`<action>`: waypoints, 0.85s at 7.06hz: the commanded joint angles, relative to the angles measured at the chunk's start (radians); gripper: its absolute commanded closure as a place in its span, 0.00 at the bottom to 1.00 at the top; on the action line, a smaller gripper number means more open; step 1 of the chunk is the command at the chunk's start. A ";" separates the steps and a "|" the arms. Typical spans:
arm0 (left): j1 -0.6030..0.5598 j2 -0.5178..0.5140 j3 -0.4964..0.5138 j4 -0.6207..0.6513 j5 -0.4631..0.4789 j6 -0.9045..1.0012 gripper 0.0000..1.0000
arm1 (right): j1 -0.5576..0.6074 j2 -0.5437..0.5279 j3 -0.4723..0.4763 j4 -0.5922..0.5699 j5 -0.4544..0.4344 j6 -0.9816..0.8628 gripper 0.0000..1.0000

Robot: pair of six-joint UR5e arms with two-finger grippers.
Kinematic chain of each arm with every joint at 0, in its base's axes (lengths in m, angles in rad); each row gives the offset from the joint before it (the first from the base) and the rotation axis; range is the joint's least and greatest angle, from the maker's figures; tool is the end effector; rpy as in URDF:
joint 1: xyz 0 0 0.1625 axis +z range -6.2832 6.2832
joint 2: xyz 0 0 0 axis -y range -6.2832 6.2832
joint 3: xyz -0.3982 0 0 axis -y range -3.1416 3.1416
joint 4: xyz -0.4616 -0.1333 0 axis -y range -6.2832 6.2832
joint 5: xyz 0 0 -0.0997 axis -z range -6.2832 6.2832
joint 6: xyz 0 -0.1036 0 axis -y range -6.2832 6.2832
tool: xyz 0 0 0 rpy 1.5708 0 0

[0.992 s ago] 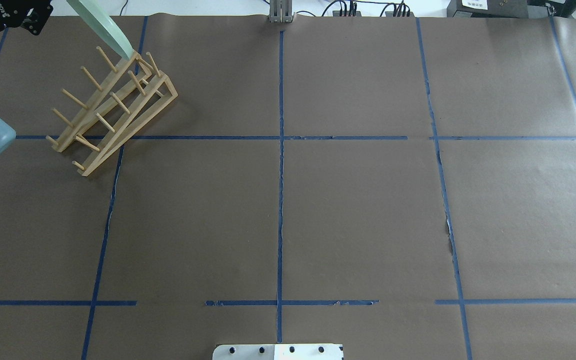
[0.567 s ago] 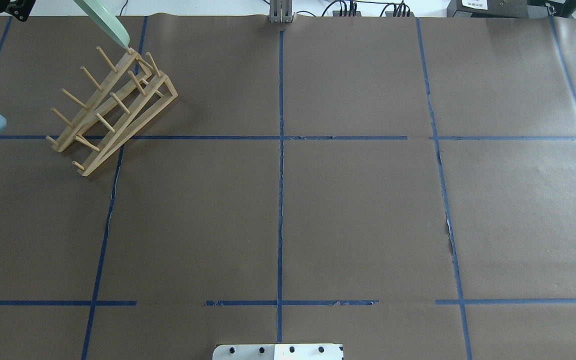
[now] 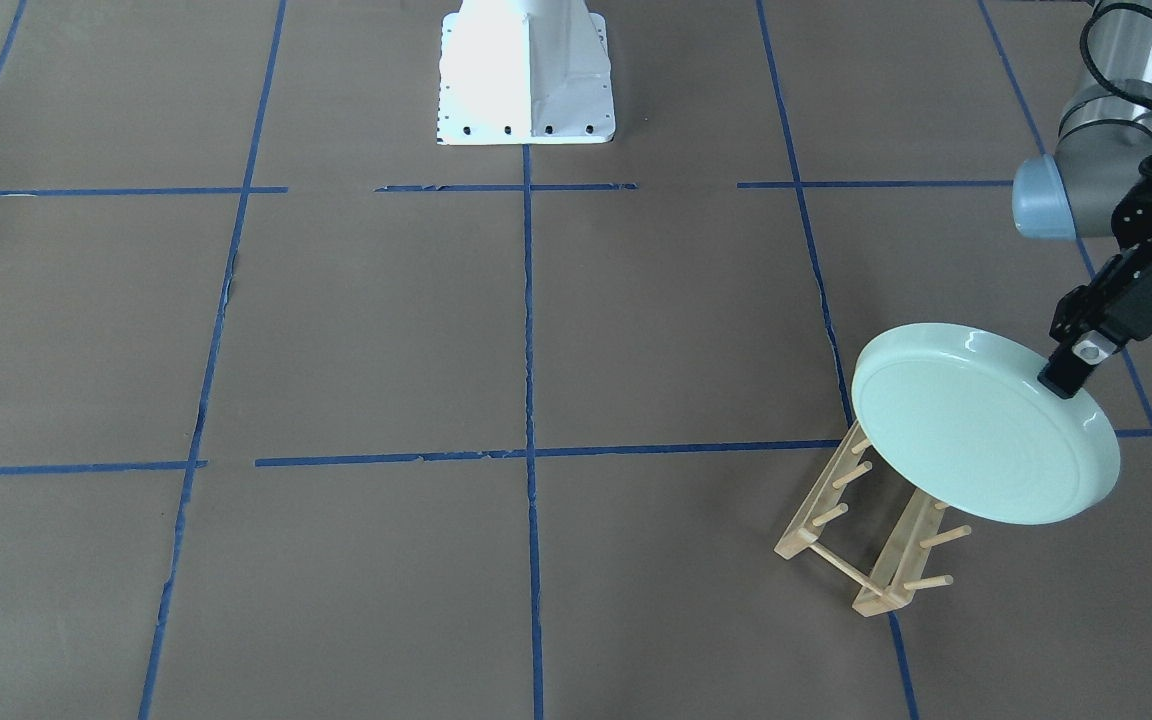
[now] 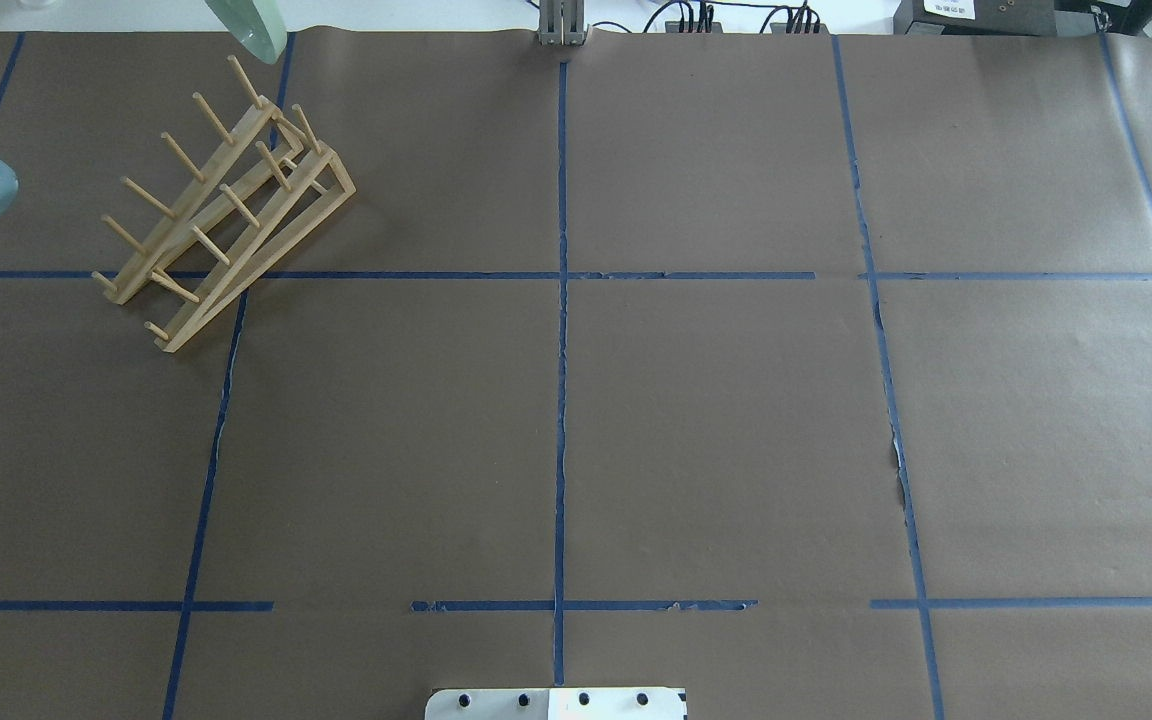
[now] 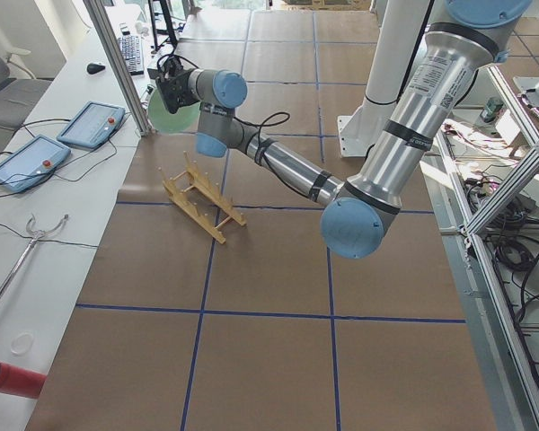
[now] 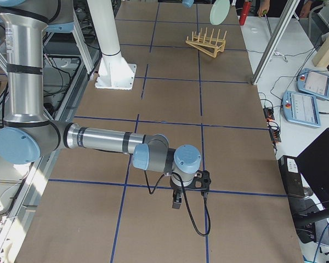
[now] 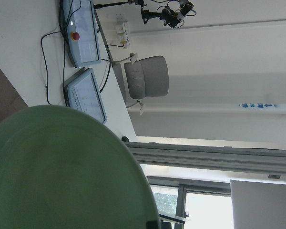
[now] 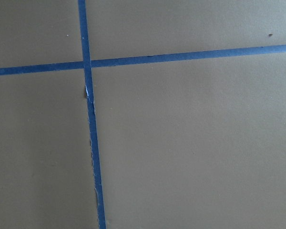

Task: Place plate on table
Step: 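Lift the plate up out of the wooden rack with the left gripper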

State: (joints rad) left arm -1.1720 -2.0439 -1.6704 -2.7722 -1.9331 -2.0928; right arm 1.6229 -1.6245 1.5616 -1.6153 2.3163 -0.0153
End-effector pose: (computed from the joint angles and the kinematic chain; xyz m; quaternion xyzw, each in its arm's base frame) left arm 0.1611 -0.6311 0.1496 0.1356 0.7590 -0.3731 0.5161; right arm 0.0906 -0.5263 0.6755 -0.0377 -0.3651 0.0367 0.9295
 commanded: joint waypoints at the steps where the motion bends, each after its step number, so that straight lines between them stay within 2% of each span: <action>1: 0.046 -0.038 -0.115 0.255 0.005 0.110 1.00 | 0.000 0.000 0.000 0.000 0.000 0.000 0.00; 2: 0.084 -0.045 -0.187 0.416 0.009 0.243 1.00 | 0.000 0.000 0.000 0.000 0.000 0.000 0.00; 4: 0.177 -0.084 -0.250 0.657 0.019 0.382 1.00 | 0.000 0.000 0.000 0.000 0.000 0.000 0.00; 6: 0.340 -0.142 -0.291 0.924 0.165 0.486 1.00 | 0.000 0.000 0.000 0.000 0.000 0.000 0.00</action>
State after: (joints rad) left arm -0.9272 -2.1479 -1.9340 -2.0201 -1.8405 -1.6812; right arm 1.6229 -1.6244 1.5616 -1.6153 2.3163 -0.0153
